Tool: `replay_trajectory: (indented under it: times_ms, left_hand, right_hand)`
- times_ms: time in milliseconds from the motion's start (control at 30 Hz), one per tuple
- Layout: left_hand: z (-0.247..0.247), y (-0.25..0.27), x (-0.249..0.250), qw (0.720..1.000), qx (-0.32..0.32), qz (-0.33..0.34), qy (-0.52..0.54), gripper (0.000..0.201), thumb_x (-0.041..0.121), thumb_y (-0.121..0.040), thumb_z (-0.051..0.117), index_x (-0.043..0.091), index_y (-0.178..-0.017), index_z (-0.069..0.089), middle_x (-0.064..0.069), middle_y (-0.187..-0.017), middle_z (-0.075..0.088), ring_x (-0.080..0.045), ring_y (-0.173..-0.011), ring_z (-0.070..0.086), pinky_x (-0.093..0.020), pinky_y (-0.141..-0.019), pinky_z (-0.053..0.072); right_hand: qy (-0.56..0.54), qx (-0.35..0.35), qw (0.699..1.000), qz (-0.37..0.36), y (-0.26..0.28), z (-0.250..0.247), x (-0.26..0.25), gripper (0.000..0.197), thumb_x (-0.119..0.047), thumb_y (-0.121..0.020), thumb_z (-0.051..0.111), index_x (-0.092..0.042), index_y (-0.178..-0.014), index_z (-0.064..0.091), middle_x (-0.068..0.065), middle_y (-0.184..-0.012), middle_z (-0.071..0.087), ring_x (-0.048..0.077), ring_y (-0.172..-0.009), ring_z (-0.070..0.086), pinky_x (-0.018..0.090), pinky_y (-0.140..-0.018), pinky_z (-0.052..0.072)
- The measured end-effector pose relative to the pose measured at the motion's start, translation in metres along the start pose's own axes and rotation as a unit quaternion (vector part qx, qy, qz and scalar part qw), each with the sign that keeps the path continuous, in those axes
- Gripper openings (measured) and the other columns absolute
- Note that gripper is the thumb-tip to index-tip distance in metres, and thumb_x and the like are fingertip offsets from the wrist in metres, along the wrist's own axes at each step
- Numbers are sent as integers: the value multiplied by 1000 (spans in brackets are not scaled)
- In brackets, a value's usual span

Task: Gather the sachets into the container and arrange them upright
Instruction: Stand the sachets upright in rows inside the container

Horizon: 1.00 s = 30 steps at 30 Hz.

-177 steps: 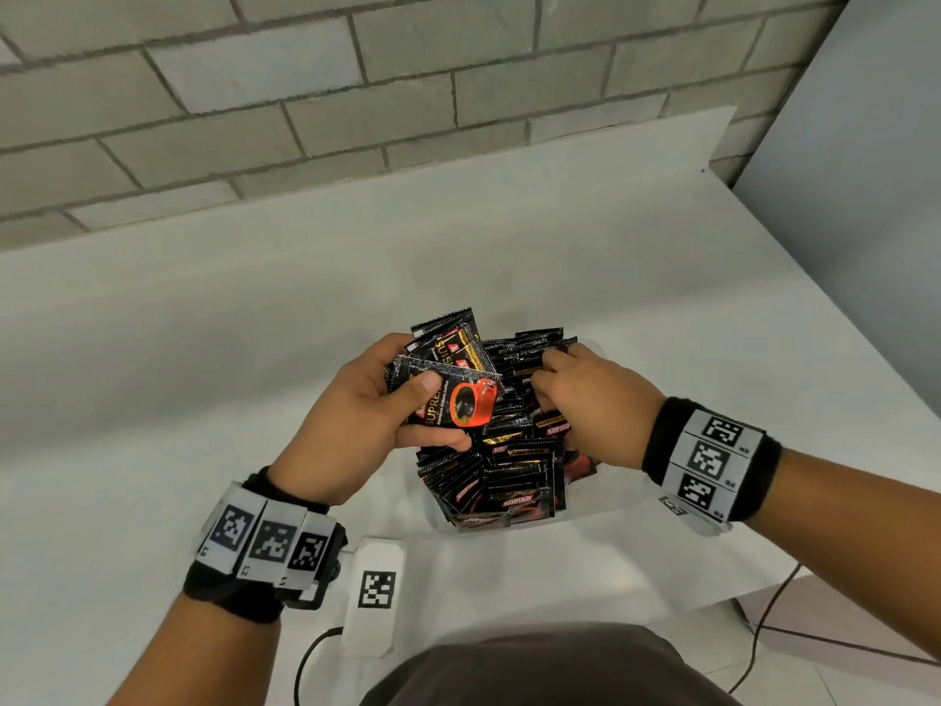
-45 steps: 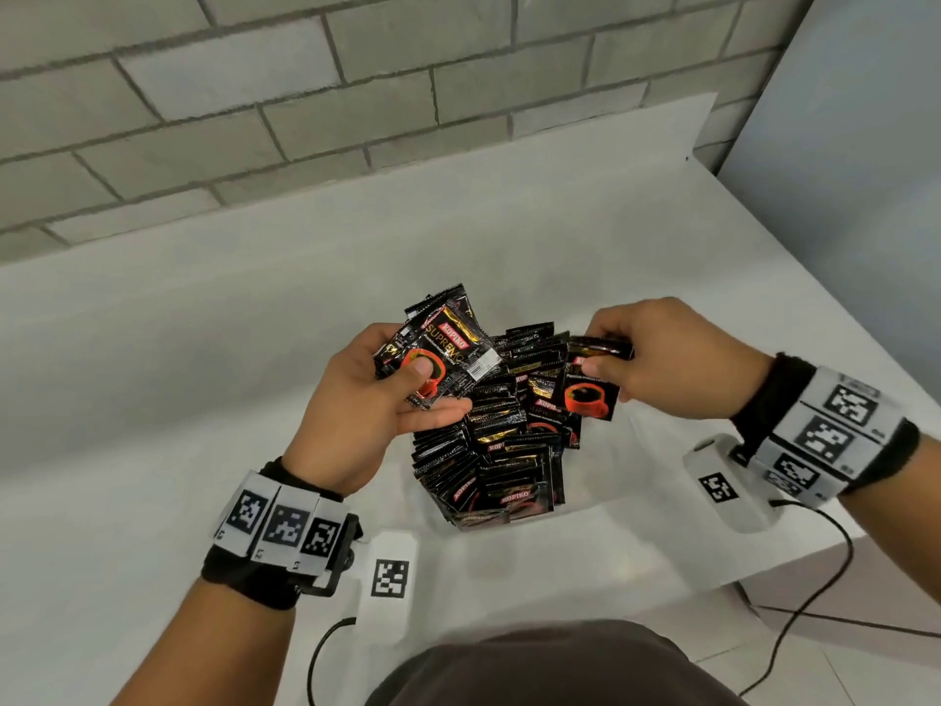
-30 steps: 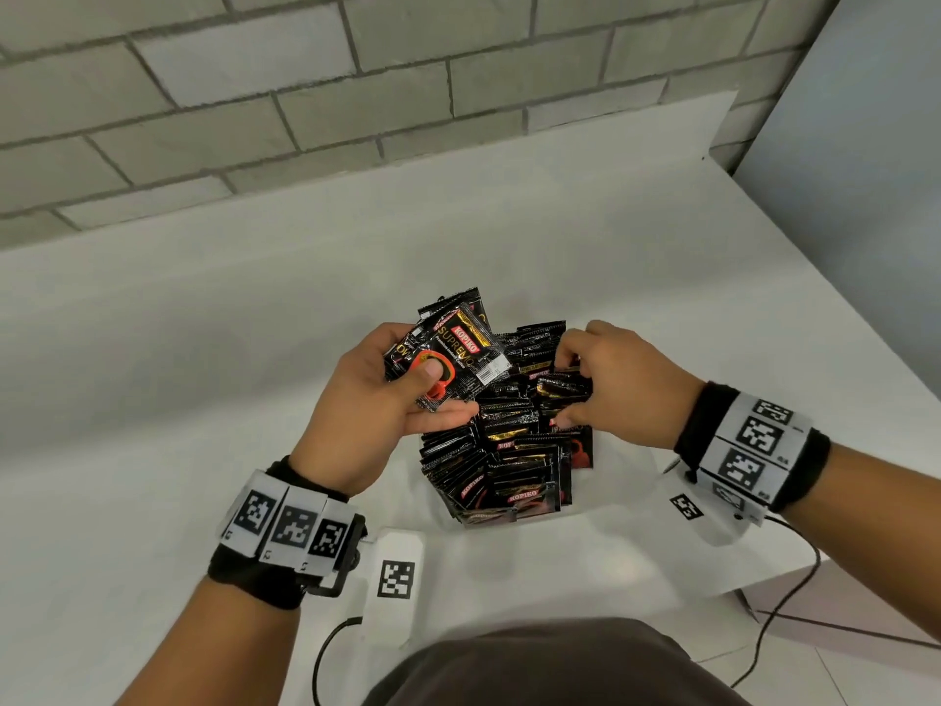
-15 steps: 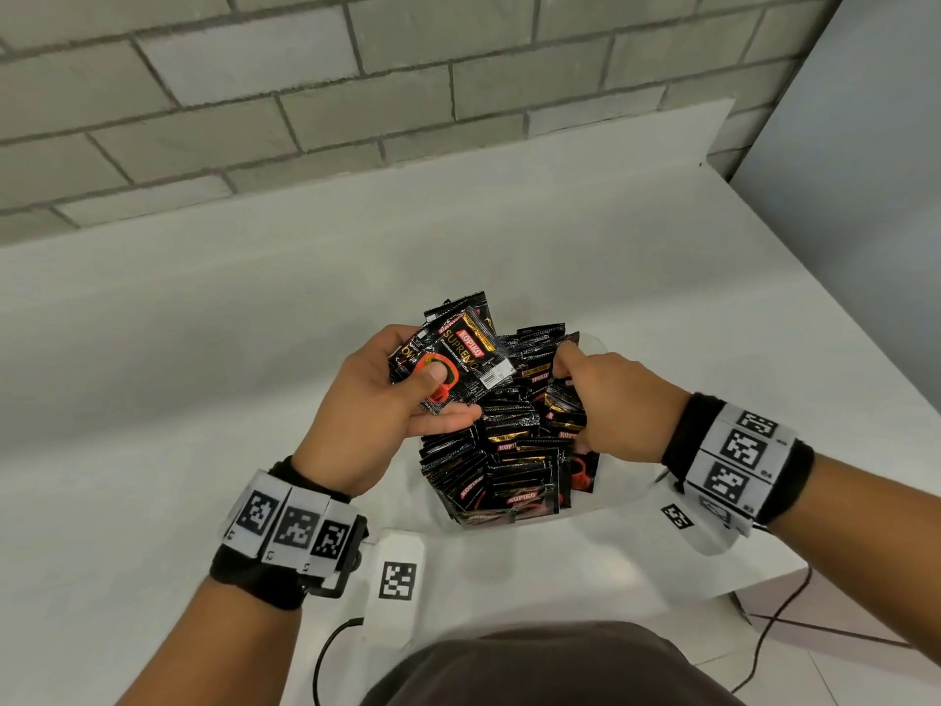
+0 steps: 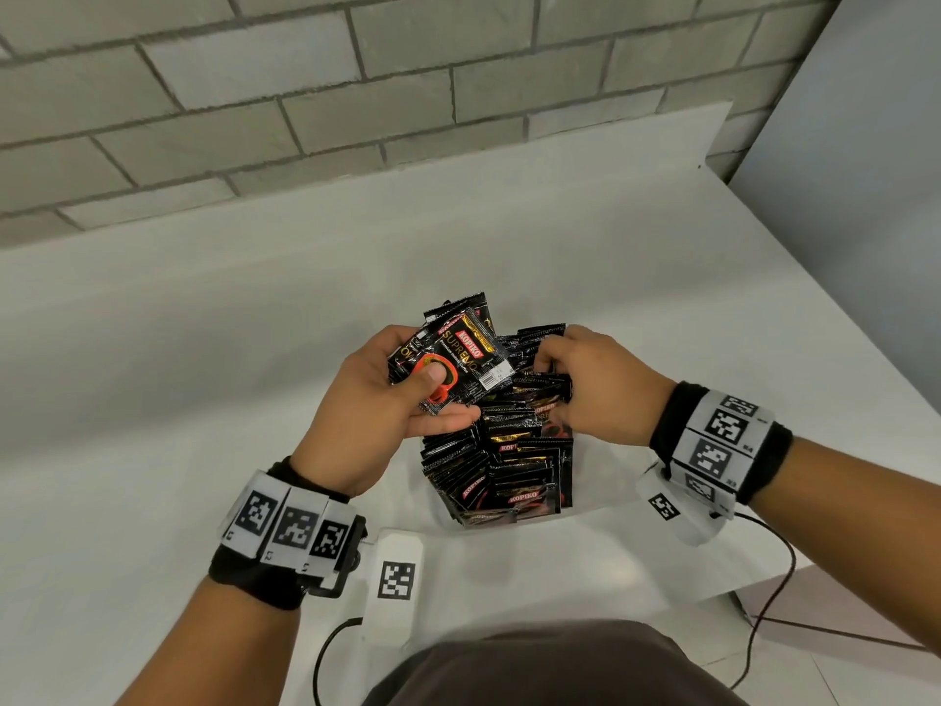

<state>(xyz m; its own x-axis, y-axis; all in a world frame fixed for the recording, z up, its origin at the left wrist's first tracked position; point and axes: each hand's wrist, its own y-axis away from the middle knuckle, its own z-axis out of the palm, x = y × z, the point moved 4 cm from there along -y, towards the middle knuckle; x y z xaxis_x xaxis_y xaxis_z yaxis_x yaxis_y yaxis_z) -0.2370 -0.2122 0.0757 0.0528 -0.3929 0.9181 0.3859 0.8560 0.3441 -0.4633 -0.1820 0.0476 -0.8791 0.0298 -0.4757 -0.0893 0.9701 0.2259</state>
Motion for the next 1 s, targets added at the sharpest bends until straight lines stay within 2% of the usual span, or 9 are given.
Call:
replay_trajectory:
  times_ms: [133,233,400,500,567,633,767,900,1000]
  left_hand:
    - [-3,1,1,1000,8,2,-8,30,0,-100,57,4,-129,53,-13,-103,69,-50,-88,74,-46,-81,64]
    - [-3,1,1,1000,9,2,-5,30,0,-100,57,4,-129,53,-15,-106,70,-50,-87,74,-47,-81,63]
    - [2,-1,1,1000,2,1,-9,31,1,-99,58,5,-129,53,-15,-107,70,-50,-88,74,-47,-82,63]
    - [1,-1,1,1000,4,0,-7,31,1,-99,57,5,-130,53,-13,-103,71,-50,-87,74,-48,-82,63]
    - [-1,-1,1,1000,7,0,-9,32,1,-100,57,5,-131,52,-16,-106,70,-50,-88,74,-48,-82,63]
    - [-2,-1,1,1000,7,0,-12,32,1,-100,57,5,-131,52,-19,-111,69,-50,-88,74,-48,-82,63]
    - [-1,1,1,1000,4,-4,-8,34,1,-100,57,5,-133,50,-22,-117,67,-50,-88,74,-48,-83,63]
    - [-4,1,0,1000,3,-2,-6,33,1,-99,57,5,-132,51,-21,-114,69,-50,-89,74,-48,-83,63]
    - [-7,1,0,1000,8,1,-8,30,1,-100,57,5,-129,53,-16,-106,70,-50,-88,74,-47,-83,63]
  right_hand:
    - [-23,22,999,12,3,-7,6,50,-10,-68,81,-19,-108,54,1,-100,46,22,-84,57,33,-73,51]
    - [-42,15,999,18,6,-8,11,46,-5,-71,78,-20,-108,56,2,-100,49,12,-77,54,24,-66,46]
    - [-72,25,997,-2,8,-10,11,45,1,-73,73,-21,-110,61,0,-103,51,3,-74,54,15,-63,43]
    - [-63,84,994,17,10,-25,16,35,-1,-76,69,-17,-106,60,0,-100,54,2,-73,52,18,-66,42]
    - [-24,99,994,30,10,-31,19,31,0,-76,65,-15,-103,58,3,-95,60,12,-76,57,27,-68,48]
    - [35,73,996,47,7,-29,22,31,2,-77,63,-13,-102,55,6,-92,63,23,-80,61,36,-67,52]
    - [102,35,992,59,4,-19,26,30,3,-78,57,-16,-100,51,6,-82,61,25,-69,59,33,-56,49]
    - [115,55,990,53,2,-20,27,30,2,-79,55,-24,-95,52,2,-82,65,26,-71,61,37,-61,54]
    - [63,89,993,35,3,-28,25,24,-3,-84,57,-26,-92,57,-2,-81,68,23,-72,62,37,-65,54]
